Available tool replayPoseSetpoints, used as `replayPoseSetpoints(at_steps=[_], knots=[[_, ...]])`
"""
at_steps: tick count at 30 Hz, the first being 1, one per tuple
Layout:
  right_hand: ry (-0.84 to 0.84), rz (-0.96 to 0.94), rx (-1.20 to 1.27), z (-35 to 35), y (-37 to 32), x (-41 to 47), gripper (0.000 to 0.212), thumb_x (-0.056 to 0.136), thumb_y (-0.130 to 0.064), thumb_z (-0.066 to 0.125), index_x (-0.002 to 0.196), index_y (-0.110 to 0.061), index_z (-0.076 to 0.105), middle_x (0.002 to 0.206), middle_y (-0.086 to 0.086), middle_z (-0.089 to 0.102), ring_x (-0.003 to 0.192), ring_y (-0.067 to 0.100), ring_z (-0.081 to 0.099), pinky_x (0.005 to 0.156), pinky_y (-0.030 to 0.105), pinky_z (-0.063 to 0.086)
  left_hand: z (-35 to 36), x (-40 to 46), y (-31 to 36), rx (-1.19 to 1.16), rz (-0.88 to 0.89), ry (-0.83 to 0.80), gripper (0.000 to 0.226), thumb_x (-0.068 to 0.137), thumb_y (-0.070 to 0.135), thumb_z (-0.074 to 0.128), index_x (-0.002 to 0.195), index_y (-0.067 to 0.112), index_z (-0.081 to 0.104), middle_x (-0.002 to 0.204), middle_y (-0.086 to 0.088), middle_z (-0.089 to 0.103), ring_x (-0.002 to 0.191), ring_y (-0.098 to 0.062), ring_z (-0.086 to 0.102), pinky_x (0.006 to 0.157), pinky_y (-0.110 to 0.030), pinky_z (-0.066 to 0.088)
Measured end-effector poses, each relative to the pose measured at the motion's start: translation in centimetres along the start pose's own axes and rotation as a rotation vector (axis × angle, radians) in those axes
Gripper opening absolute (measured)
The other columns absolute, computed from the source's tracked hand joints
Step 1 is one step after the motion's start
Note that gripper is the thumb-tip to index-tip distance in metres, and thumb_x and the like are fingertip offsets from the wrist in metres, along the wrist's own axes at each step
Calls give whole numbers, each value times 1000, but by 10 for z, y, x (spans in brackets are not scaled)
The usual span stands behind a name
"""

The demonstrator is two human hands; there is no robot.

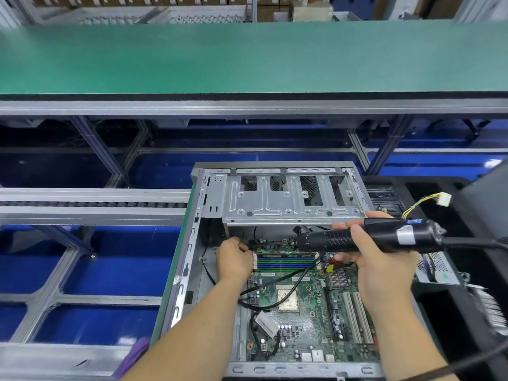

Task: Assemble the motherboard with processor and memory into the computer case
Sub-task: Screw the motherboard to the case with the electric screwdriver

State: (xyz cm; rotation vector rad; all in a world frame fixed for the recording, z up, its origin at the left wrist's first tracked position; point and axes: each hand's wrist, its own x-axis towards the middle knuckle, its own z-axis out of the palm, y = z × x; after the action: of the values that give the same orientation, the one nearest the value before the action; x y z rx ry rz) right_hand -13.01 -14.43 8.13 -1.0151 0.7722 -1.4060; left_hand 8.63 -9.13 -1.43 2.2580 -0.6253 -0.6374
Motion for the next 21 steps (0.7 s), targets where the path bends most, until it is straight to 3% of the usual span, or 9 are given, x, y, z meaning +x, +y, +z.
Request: replayPoseSetpoints(at_steps=[3, 6, 8, 10, 12, 16, 19, 21], knots=[[-2, 0, 10, 2, -1, 0, 28, 86, -4, 72, 106, -23, 67, 89, 9, 71, 92, 39, 74, 48, 34, 56, -1, 1, 1, -66, -74, 14, 10, 79, 0, 67, 76, 9, 69, 97, -5, 72, 90, -24, 67, 77, -27, 56], [2, 13, 2, 3, -2, 0, 31, 77, -20, 79, 105, -24, 67, 89, 9, 72, 92, 40, 74, 48, 34, 55, -4, 1, 0, -189, -201, 47, 15, 77, 4, 75, 69, 14, 68, 70, 3, 67, 67, -13, 62, 57, -20, 50], [3, 13, 5, 2, -2, 1, 32, 77, -20, 78, 106, -24, 67, 90, 10, 71, 93, 40, 74, 48, 34, 56, -7, 2, -3, -289, -292, 45, 18, 78, 5, 77, 66, 13, 66, 69, -1, 67, 63, -14, 60, 60, -22, 50], [5, 11, 8, 0, -1, 1, 33, 77, -19, 78, 107, -23, 67, 91, 12, 71, 93, 41, 74, 49, 35, 56, -8, 4, -4, -369, -379, 18, 21, 79, 4, 73, 64, 13, 61, 72, -7, 64, 68, -21, 58, 71, -33, 55], [2, 5, 7, 0, -1, 1, 34, 77, -21, 79, 108, -21, 67, 92, 12, 72, 94, 41, 74, 49, 35, 56, -9, 4, -4, -369, -426, 17, 26, 78, 0, 67, 60, 13, 52, 67, -8, 57, 67, -21, 53, 68, -31, 49], [0, 7, 3, 0, 0, 1, 34, 76, -22, 79, 108, -23, 67, 92, 11, 73, 94, 39, 74, 48, 35, 56, -7, 2, -3, -306, -299, 1, 22, 80, 2, 68, 63, 14, 62, 67, -6, 61, 66, -21, 57, 70, -30, 55], [4, 11, 4, 0, 0, 1, 33, 76, -22, 80, 107, -23, 68, 92, 11, 73, 94, 40, 74, 49, 35, 56, -5, -2, -1, -222, -149, 15, 12, 80, 3, 71, 80, 15, 72, 70, 3, 67, 63, -11, 60, 55, -17, 45], [4, 14, 4, 0, -1, 1, 32, 76, -22, 80, 106, -24, 69, 92, 10, 72, 94, 40, 74, 49, 35, 56, -3, -1, -2, -179, -96, -25, 14, 83, 2, 69, 93, 11, 71, 79, 1, 69, 74, -15, 63, 65, -20, 48]])
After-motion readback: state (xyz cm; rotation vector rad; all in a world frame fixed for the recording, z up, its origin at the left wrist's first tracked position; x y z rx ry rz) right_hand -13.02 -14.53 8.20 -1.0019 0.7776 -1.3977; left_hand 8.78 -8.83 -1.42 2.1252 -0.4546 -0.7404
